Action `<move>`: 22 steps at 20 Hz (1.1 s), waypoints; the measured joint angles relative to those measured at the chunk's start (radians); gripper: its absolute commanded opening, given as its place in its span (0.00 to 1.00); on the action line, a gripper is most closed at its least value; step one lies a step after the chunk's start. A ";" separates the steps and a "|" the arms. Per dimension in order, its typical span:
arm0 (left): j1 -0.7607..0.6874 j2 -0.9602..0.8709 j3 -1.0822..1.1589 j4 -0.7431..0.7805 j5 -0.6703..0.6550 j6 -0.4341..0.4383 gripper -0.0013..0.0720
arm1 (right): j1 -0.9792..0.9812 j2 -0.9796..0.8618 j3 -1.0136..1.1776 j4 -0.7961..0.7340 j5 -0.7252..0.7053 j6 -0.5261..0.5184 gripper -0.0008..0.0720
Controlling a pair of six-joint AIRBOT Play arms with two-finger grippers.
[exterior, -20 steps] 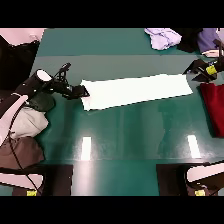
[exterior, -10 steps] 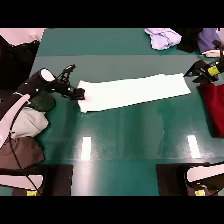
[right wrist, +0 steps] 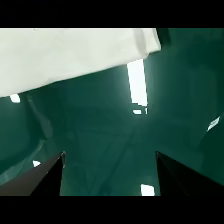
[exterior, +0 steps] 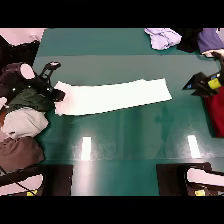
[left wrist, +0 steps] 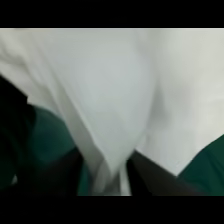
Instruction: Fold the shirts.
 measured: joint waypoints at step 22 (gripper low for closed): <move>0.041 0.163 0.046 -0.264 -0.043 -0.124 0.06 | 0.275 -0.325 0.068 0.097 -0.429 0.063 0.80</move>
